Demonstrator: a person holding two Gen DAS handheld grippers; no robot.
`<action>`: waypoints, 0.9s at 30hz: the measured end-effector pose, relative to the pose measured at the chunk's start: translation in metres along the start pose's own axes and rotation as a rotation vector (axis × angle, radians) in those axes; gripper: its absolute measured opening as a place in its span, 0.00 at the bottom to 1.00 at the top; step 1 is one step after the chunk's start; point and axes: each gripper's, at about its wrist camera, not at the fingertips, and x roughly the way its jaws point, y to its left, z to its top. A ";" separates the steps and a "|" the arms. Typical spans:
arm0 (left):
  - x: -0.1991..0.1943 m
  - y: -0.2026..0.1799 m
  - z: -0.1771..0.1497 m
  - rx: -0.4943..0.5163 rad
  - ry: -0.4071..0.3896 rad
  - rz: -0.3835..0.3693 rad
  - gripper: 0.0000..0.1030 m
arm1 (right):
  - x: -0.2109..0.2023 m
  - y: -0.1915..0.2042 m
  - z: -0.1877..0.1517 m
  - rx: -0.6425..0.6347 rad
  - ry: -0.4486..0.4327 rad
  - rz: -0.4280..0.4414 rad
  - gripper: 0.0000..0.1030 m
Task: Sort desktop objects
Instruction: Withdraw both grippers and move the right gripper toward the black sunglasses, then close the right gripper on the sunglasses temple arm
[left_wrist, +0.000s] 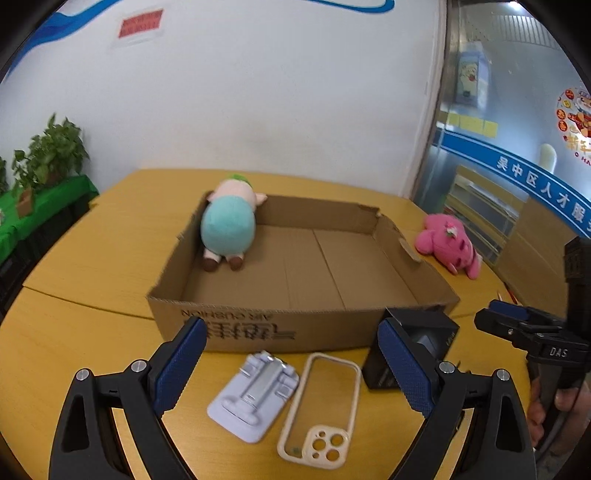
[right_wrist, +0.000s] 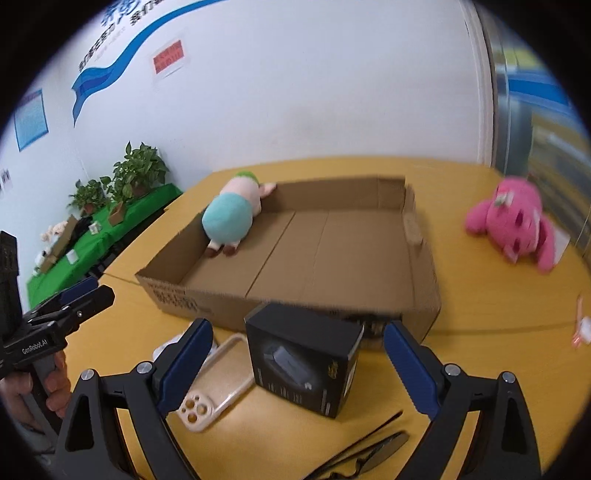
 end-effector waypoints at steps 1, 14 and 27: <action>0.002 0.000 -0.001 0.006 0.016 -0.006 0.93 | 0.002 -0.010 -0.006 0.023 0.014 0.024 0.92; 0.037 -0.045 -0.032 0.127 0.193 -0.189 0.93 | 0.036 -0.068 -0.093 0.320 0.268 -0.107 0.92; 0.045 -0.121 -0.079 0.349 0.279 -0.416 0.92 | 0.049 -0.077 -0.101 0.323 0.321 -0.283 0.54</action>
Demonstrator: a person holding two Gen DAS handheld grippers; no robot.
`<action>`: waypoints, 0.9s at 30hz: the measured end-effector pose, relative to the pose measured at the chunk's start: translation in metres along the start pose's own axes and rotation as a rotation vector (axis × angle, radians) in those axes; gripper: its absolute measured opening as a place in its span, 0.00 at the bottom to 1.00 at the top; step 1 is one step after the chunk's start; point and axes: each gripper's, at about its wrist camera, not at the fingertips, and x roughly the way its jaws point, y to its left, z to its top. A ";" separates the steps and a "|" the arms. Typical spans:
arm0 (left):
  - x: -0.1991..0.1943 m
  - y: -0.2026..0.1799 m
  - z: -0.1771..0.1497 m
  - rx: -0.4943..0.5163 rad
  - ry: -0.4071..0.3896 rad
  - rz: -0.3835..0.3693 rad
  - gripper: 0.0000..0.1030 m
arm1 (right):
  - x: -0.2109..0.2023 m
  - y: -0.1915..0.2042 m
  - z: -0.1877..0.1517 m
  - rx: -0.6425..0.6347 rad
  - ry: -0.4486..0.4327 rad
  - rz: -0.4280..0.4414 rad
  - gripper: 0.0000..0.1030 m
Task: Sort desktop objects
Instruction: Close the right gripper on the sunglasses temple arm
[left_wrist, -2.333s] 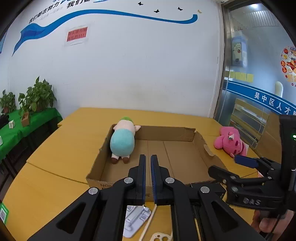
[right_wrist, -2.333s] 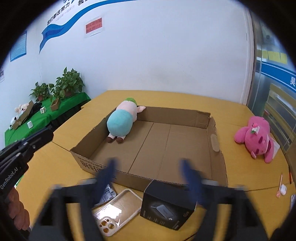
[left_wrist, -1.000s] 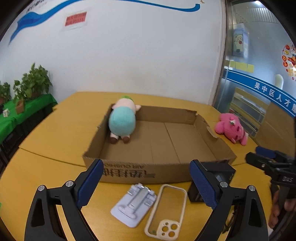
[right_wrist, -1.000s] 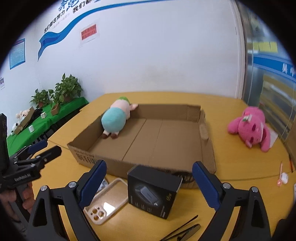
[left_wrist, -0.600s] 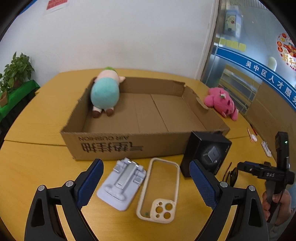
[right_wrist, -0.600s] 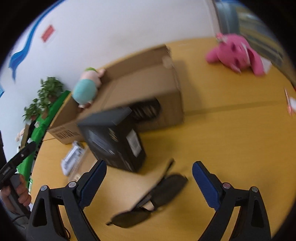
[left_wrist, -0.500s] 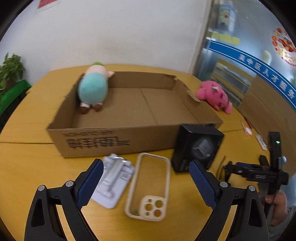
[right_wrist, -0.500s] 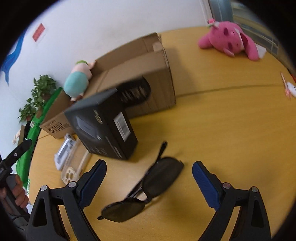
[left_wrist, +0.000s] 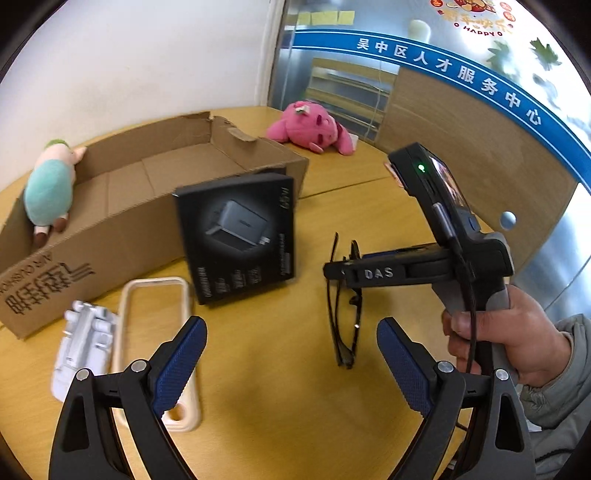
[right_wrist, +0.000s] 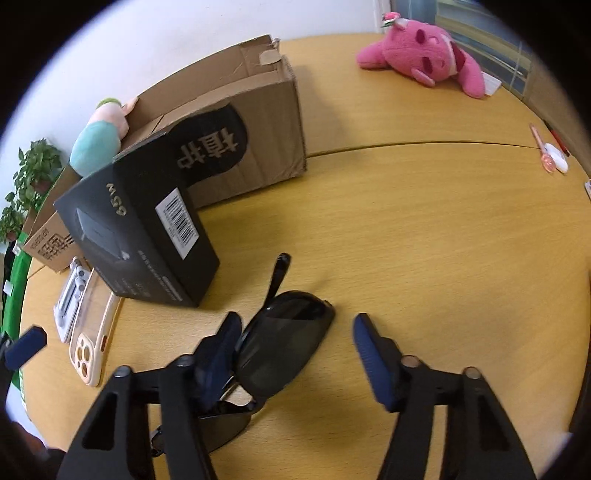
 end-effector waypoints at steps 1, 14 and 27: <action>0.004 -0.002 0.000 -0.005 0.008 -0.024 0.92 | -0.001 -0.002 0.000 0.003 -0.002 -0.005 0.48; 0.062 -0.055 0.001 -0.015 0.196 -0.200 0.92 | -0.002 -0.016 -0.003 0.075 -0.007 0.043 0.24; 0.093 -0.053 0.004 -0.072 0.252 -0.149 0.29 | 0.004 -0.054 -0.003 0.304 0.050 0.262 0.21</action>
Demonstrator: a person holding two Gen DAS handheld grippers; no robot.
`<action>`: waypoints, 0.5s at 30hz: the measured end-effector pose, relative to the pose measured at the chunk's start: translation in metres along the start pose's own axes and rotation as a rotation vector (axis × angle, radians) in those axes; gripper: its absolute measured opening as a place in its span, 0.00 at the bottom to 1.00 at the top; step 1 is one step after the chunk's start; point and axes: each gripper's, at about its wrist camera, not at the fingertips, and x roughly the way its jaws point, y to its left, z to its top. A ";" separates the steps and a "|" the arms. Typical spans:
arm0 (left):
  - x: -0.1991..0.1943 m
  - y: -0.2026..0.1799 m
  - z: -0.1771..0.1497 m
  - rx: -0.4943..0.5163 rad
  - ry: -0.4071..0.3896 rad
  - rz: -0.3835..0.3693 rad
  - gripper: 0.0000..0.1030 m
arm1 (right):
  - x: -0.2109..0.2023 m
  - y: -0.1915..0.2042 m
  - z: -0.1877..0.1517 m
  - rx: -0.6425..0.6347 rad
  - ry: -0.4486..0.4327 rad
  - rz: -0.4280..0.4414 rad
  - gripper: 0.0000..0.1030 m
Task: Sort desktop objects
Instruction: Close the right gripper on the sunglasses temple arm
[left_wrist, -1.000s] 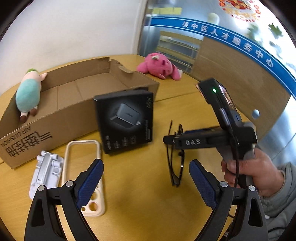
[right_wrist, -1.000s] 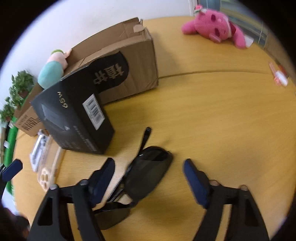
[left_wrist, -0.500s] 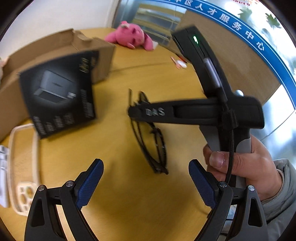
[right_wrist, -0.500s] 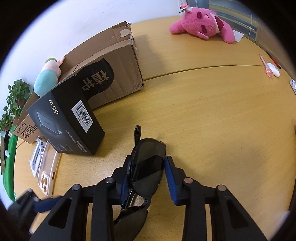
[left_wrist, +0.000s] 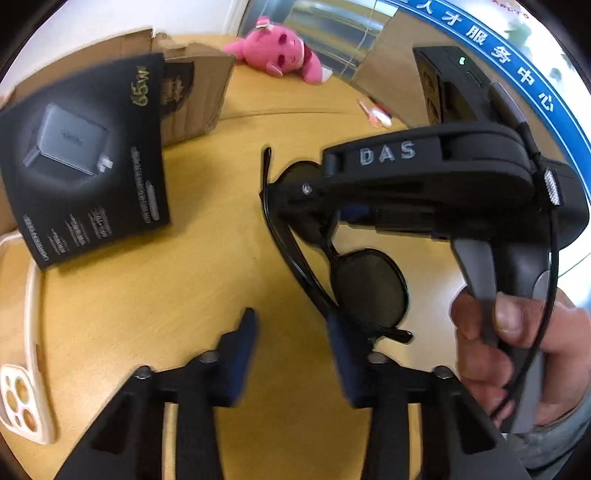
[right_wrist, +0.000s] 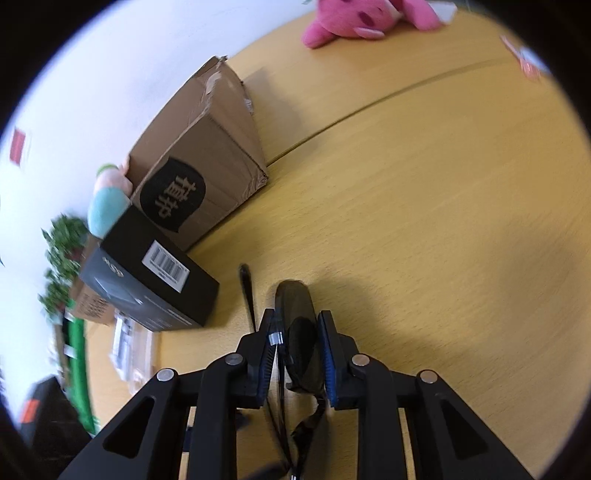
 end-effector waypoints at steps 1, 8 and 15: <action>0.001 0.001 -0.001 -0.004 0.007 -0.012 0.17 | 0.000 -0.001 0.000 0.012 0.005 0.013 0.21; -0.013 0.013 -0.004 -0.038 -0.018 -0.024 0.14 | 0.005 0.002 0.000 0.034 0.040 0.054 0.25; -0.035 0.042 -0.010 -0.156 -0.076 -0.036 0.35 | -0.017 0.028 0.006 -0.132 0.014 -0.023 0.75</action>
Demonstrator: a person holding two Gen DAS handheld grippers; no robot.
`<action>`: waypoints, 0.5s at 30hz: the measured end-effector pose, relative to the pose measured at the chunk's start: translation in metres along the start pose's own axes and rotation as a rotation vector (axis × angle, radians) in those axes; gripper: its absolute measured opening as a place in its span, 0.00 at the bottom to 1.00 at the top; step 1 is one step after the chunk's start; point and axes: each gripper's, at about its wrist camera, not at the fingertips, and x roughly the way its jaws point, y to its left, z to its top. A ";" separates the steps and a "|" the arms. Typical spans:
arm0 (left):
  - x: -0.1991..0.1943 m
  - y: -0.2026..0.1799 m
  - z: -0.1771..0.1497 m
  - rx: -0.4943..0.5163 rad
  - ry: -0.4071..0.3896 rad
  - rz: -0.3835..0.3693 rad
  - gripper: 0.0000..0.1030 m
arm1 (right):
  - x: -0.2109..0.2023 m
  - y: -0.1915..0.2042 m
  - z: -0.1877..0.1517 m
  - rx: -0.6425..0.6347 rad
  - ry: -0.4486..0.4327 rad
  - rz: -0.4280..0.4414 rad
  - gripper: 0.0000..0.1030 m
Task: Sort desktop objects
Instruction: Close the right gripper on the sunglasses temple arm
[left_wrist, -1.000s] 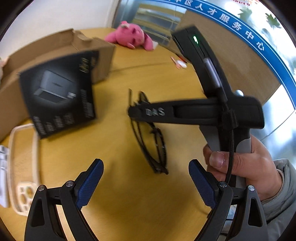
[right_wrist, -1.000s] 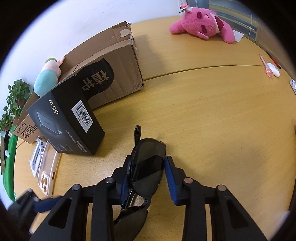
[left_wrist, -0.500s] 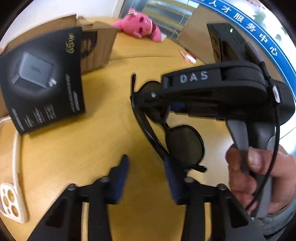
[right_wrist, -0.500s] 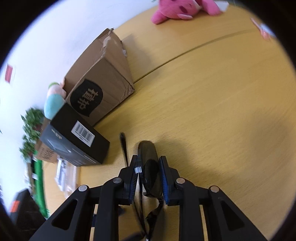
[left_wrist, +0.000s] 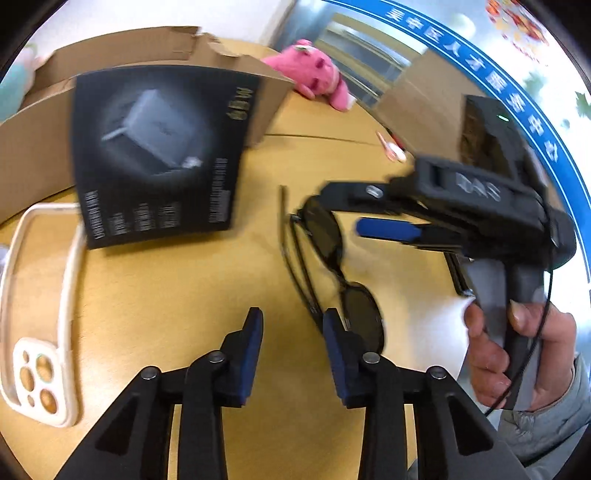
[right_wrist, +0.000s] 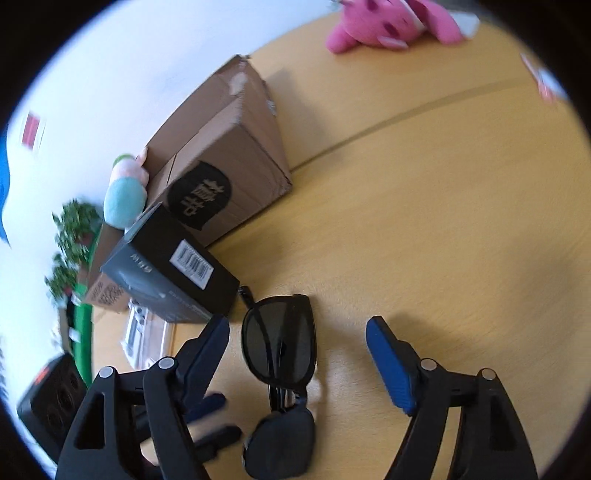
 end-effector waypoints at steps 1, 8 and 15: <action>-0.002 0.004 -0.001 -0.014 -0.005 0.001 0.35 | -0.001 0.004 0.000 -0.034 0.010 -0.014 0.75; -0.014 0.014 -0.006 -0.026 -0.024 -0.034 0.35 | 0.036 0.043 -0.007 -0.200 0.131 -0.128 0.77; -0.020 0.020 -0.015 -0.034 -0.036 -0.040 0.42 | 0.048 0.057 -0.009 -0.368 0.068 -0.376 0.57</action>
